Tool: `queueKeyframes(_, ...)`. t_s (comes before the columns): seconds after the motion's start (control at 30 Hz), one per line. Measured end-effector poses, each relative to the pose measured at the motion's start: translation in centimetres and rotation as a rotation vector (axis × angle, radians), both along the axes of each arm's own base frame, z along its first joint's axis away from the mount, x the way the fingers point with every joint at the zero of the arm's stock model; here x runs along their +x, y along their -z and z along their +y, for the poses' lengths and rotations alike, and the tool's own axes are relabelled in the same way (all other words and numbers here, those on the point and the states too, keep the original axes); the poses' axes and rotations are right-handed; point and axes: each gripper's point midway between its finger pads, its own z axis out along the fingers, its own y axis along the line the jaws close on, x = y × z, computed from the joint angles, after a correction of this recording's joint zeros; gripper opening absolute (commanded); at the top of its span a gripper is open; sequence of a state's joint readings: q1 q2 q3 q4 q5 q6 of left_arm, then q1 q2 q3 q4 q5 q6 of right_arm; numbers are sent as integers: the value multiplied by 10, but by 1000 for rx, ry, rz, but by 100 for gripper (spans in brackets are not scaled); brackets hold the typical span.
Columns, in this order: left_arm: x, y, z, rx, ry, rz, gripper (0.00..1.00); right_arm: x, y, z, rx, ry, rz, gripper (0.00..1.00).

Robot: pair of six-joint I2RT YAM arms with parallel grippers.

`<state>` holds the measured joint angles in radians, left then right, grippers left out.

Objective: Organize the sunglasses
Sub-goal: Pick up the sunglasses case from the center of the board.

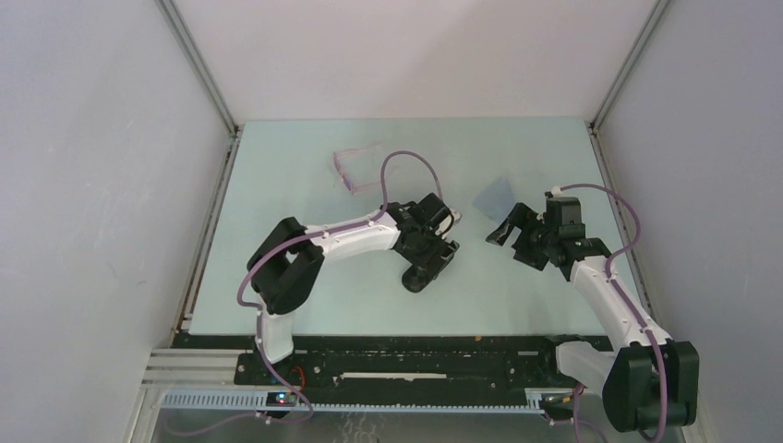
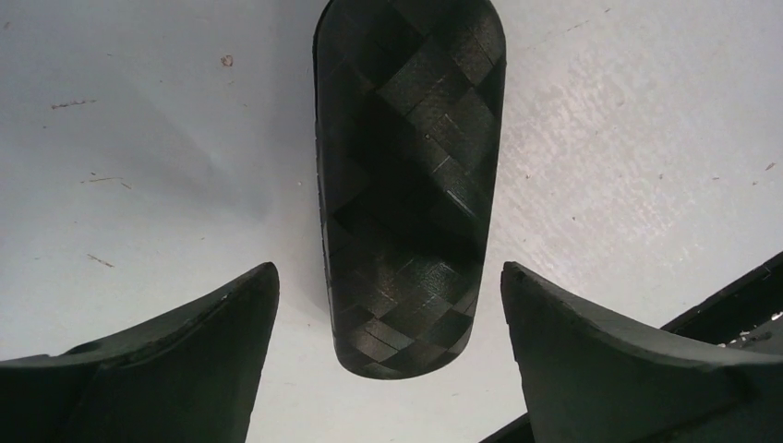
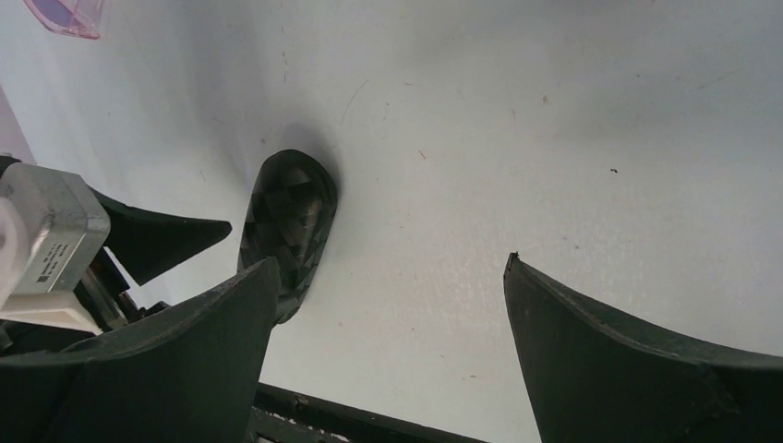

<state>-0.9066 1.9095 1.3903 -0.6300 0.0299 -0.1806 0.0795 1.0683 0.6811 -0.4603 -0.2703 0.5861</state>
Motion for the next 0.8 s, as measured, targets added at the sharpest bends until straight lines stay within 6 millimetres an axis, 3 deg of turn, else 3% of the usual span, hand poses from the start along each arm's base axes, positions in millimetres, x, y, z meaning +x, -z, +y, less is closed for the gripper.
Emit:
queueKeyframes(0.27,3,12,-1,24,-1,6,85,0,0,0,2,-2,2,100)
queueKeyframes(0.57,4,14,-5,17,-5,1,57,-3,8,1,3,-4,22,100)
queueKeyframes(0.8,5,11,-8,-17,-23,17,46,-3,7,4,17,-16,24,100)
